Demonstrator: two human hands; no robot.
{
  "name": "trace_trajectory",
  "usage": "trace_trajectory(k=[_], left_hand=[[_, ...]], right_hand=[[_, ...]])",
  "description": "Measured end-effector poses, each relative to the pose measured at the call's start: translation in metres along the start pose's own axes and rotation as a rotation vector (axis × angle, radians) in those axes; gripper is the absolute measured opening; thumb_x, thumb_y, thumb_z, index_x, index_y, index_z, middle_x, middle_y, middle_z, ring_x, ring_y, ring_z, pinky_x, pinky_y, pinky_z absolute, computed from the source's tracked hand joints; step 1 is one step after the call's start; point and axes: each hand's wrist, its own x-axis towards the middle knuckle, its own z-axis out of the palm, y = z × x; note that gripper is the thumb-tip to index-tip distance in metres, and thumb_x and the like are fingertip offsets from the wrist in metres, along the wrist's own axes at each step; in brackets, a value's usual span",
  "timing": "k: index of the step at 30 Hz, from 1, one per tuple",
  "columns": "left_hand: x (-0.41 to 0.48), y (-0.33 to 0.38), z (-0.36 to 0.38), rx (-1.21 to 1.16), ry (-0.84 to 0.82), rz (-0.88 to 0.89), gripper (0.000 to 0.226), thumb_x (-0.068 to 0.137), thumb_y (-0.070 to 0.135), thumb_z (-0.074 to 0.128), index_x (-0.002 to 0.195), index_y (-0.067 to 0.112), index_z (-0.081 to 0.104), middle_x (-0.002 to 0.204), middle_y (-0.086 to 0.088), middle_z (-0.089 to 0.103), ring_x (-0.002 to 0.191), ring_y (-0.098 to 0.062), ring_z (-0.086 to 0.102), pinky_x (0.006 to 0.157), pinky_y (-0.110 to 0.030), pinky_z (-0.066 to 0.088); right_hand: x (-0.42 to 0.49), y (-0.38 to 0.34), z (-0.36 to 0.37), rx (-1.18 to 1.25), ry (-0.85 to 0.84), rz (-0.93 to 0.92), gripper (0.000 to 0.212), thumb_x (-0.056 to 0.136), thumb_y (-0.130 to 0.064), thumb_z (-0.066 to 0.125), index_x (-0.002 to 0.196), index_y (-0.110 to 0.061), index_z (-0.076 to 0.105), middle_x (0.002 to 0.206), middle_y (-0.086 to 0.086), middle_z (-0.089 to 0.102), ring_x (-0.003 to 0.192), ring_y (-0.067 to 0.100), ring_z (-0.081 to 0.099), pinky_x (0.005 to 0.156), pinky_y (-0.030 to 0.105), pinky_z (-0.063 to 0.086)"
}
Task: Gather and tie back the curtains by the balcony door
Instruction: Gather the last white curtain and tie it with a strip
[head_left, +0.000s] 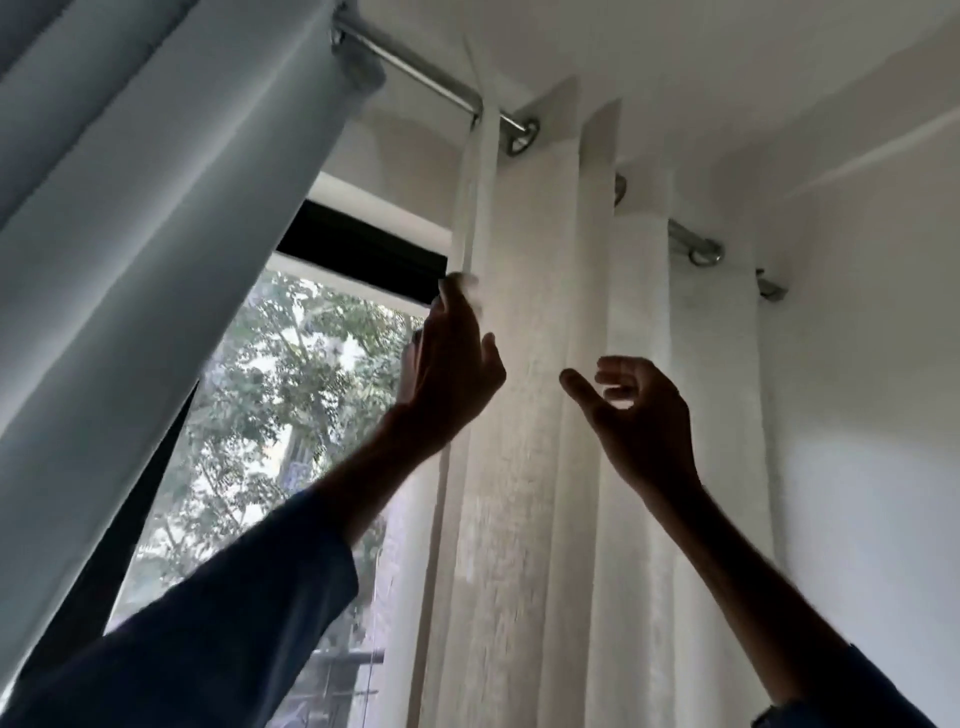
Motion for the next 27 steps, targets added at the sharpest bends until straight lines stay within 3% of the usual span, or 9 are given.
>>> trace_trajectory(k=[2,5,8,11,13,15,19,24,27], left_hand=[[0.033,0.004,0.004,0.038,0.059,0.056,0.064,0.090,0.015,0.060,0.145,0.002,0.029,0.120,-0.017,0.061,0.103,-0.034,0.064,0.077,-0.034,0.046],[0.076,0.010,0.004,0.092,0.152,0.131,0.059,0.090,0.015,0.060,0.141,0.010,0.030,0.112,-0.012,0.064,0.092,-0.032,0.068,0.070,-0.037,0.055],[0.108,0.013,0.005,0.175,0.170,0.173,0.063,0.088,0.009,0.060,0.143,0.016,0.029,0.113,-0.011,0.062,0.093,-0.034,0.068,0.072,-0.040,0.053],[0.130,0.007,0.003,0.309,0.109,0.251,0.048,0.086,0.003,0.057,0.130,0.015,0.045,0.113,-0.011,0.059,0.096,-0.034,0.064,0.071,-0.037,0.044],[0.141,0.001,-0.001,0.355,0.071,0.271,0.033,0.085,0.003,0.057,0.116,0.013,0.056,0.112,-0.010,0.061,0.103,-0.031,0.060,0.074,-0.034,0.041],[0.148,-0.005,-0.008,0.335,0.023,0.226,0.027,0.080,0.003,0.058,0.104,0.013,0.066,0.109,-0.008,0.066,0.102,-0.028,0.062,0.078,-0.034,0.048],[0.164,-0.015,-0.026,0.248,-0.058,0.127,0.027,0.073,0.007,0.056,0.089,0.009,0.077,0.094,-0.011,0.075,0.093,-0.026,0.071,0.087,-0.035,0.058],[0.185,-0.014,-0.043,0.074,-0.214,-0.176,0.010,0.079,0.003,0.063,0.076,-0.006,0.066,0.084,-0.030,0.067,0.071,-0.021,0.069,0.066,-0.038,0.057],[0.188,-0.013,-0.050,-0.159,-0.345,-0.304,0.017,0.084,-0.001,0.049,0.070,0.002,0.059,0.073,-0.025,0.065,0.071,-0.026,0.067,0.075,-0.039,0.057]], right_hand=[[0.032,-0.008,0.003,0.027,0.008,-0.011,0.061,0.084,-0.060,0.072,0.125,-0.016,0.063,0.111,-0.006,0.071,0.097,0.009,0.066,0.083,0.019,0.048],[0.078,-0.022,0.010,0.067,0.018,-0.086,0.062,0.084,-0.061,0.070,0.121,-0.012,0.064,0.086,-0.007,0.075,0.087,0.014,0.073,0.096,0.040,0.054],[0.117,-0.036,0.022,-0.092,0.036,-0.185,0.068,0.085,-0.061,0.069,0.125,-0.006,0.061,0.100,-0.001,0.076,0.108,0.022,0.069,0.107,0.035,0.044],[0.143,-0.046,0.030,-0.180,-0.007,-0.169,0.062,0.083,-0.054,0.074,0.116,-0.003,0.062,0.108,0.009,0.072,0.111,0.027,0.063,0.095,0.035,0.048],[0.155,-0.048,0.036,-0.207,-0.002,-0.130,0.038,0.081,-0.041,0.076,0.092,-0.008,0.060,0.101,0.012,0.067,0.102,0.032,0.063,0.077,0.032,0.045],[0.157,-0.053,0.045,-0.170,0.034,-0.100,0.025,0.077,-0.030,0.065,0.071,-0.013,0.048,0.086,0.014,0.059,0.090,0.035,0.062,0.068,0.028,0.037],[0.151,-0.089,0.079,-0.151,0.013,-0.242,0.005,0.082,-0.015,0.059,0.081,-0.011,0.059,0.086,0.015,0.058,0.096,0.037,0.062,0.067,0.026,0.025],[0.150,-0.123,0.111,-0.202,-0.023,-0.459,0.019,0.088,-0.021,0.061,0.101,-0.011,0.072,0.105,0.015,0.070,0.100,0.037,0.064,0.078,0.036,0.049],[0.141,-0.126,0.114,-0.144,0.007,-0.500,0.017,0.090,-0.024,0.061,0.090,-0.014,0.074,0.097,0.014,0.072,0.091,0.038,0.066,0.067,0.034,0.046]])
